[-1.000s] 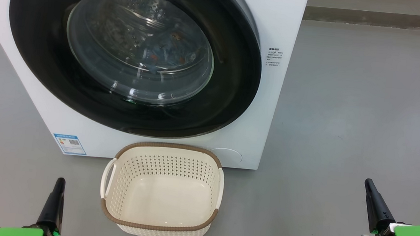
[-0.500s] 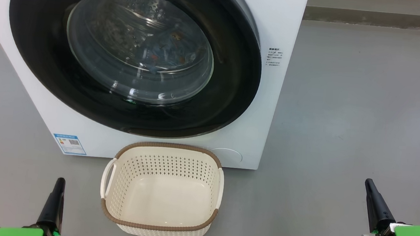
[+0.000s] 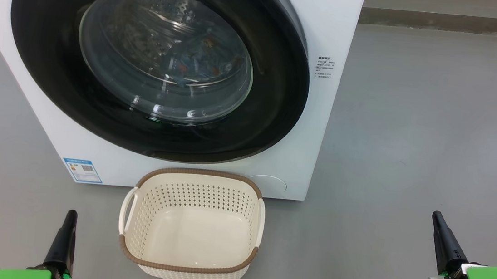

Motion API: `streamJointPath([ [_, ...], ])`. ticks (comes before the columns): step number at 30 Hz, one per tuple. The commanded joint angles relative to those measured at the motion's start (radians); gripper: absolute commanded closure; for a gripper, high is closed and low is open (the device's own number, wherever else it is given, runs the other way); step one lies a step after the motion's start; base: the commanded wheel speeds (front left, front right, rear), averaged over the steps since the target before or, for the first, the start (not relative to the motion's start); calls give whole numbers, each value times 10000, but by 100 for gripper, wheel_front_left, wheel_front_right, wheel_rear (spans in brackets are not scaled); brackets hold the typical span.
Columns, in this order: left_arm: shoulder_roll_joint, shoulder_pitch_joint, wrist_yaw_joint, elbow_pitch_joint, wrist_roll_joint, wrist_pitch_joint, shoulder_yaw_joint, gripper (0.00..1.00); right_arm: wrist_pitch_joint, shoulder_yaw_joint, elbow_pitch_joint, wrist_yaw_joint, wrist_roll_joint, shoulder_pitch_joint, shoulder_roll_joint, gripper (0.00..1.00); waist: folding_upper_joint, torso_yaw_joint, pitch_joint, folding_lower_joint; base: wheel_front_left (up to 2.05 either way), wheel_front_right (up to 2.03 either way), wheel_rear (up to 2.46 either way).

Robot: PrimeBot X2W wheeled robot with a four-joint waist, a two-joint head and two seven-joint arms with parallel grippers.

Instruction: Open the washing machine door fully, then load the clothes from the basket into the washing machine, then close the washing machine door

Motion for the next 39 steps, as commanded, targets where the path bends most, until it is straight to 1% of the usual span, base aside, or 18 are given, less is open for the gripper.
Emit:
streamJointPath([
  [1,84,-433,8,-300,-70,60,332,100,-30,282,-314,17,141,-432,-190,100,-1,0,0,-1,0,0,0],
  [39,84,-433,8,-300,-69,60,332,100,-124,400,-325,17,244,-424,-278,100,-1,0,0,-1,0,0,0],
])
